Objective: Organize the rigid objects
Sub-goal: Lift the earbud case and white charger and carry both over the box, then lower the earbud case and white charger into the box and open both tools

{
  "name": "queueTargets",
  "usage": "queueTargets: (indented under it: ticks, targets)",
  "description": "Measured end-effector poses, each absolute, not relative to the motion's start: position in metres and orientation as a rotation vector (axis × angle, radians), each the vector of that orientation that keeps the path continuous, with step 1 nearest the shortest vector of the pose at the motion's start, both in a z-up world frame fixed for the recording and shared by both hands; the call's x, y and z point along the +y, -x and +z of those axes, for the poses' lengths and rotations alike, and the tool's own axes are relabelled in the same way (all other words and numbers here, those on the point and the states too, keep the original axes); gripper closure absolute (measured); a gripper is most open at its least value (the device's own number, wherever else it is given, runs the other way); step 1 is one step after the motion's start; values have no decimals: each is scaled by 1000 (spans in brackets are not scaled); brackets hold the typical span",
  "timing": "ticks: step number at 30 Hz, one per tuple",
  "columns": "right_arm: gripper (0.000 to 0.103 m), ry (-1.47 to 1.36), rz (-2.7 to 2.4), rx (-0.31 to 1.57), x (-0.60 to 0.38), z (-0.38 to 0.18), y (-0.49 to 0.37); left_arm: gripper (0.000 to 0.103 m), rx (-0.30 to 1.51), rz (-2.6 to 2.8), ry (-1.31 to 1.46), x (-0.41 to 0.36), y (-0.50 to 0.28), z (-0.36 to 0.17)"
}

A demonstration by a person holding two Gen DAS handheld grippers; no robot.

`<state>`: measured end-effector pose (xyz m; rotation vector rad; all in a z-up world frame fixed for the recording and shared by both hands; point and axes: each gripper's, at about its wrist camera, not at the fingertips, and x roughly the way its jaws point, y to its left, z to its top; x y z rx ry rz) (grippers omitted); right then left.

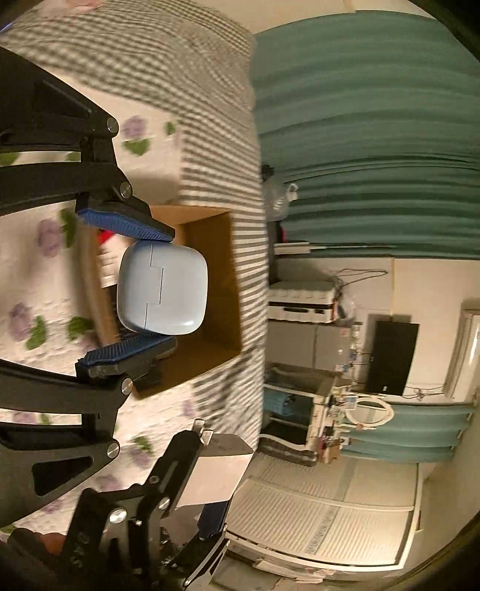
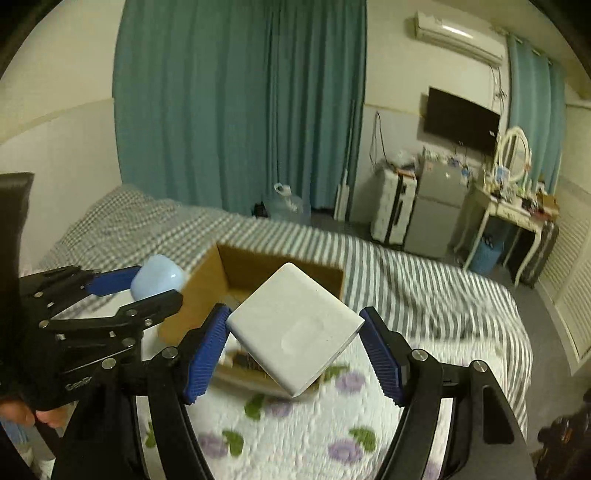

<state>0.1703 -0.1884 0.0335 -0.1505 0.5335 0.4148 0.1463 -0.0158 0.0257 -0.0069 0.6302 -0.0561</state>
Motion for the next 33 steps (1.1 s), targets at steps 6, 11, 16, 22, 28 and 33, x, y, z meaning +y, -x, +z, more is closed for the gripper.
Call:
queueTargets:
  ticks: [6,11,16,22,28,33]
  targets:
    - [32,149,439,504,-168,40,-214,52,614,-32,-19,-1,-200,27]
    - [32,144,443,523,-153,23,-257,52,650,-27,-14,11,-243,-7]
    - [32,130,455,587,-145,-17,-287,52,727,-40,-33,11,-269,-51]
    - [32,129,444,677,-151,-51,-304,52,788,-43,-30,7,-285,-80]
    - [32,87,426,674,-168,-54,-305,43,794,-5,-8,11,-280,-78]
    - [32,71,426,665,-172,-50,-302,42,758,16,4,19,-269,-61]
